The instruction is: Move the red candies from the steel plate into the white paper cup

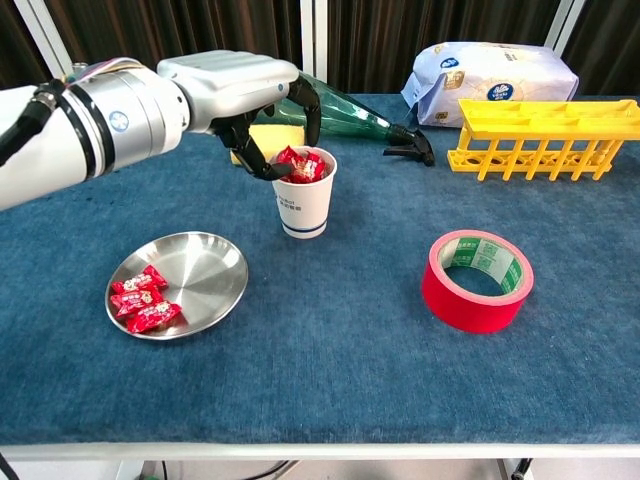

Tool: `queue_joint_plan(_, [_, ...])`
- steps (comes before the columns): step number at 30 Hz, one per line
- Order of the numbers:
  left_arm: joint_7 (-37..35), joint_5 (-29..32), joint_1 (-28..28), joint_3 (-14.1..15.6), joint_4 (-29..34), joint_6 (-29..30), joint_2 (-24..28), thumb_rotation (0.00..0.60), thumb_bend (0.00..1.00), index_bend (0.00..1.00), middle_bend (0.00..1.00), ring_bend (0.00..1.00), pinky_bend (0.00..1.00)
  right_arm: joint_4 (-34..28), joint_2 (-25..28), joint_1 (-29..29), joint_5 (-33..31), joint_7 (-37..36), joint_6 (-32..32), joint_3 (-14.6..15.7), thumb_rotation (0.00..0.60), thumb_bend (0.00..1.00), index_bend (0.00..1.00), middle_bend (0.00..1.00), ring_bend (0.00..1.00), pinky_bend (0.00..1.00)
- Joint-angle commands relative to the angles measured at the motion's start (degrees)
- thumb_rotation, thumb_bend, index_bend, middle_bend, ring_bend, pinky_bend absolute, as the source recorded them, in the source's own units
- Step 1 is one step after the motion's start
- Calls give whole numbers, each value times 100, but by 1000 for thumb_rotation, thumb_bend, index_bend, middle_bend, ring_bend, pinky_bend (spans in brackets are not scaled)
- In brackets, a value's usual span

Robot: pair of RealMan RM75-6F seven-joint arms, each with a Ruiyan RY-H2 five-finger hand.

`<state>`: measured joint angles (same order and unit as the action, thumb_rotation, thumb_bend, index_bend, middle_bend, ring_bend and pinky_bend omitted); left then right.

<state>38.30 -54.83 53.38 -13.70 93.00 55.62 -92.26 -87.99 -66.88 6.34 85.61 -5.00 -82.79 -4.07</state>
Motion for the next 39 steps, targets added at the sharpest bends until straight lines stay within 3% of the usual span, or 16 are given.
queue_joint_plan(1, [18,9,-12,48,53,74,56,600,310,268,209,75,258,-1,-2,0,5,4,-2,2,600,238,0,0,0,0])
queue_joint_plan(9, [-26,-200,-350,264,644,614,565,600,311,264,209,75,259,-3,5,-10,17,-18,-27,3,600,237,0,0,0,0])
queue_joint_plan(18, [-440,-691,-1140,1085,1427,990,1413,600,311,348,209,75,258,-25,3,-2,-9,7,9,5,600,238,0,0,0,0])
queue_joint_plan(28, [-1071,-1524,-1777,1812,1189,1089,1498,600,289,358,209,75,258,-29,-9,0,7,37,17,19,600,238,0,0,0,0])
queue_joint_plan(39, [-1061,-1688,-2099,2052,1163,1009,1568,600,267,356,209,75,258,-37,-13,3,11,53,28,28,600,238,0,0,0,0])
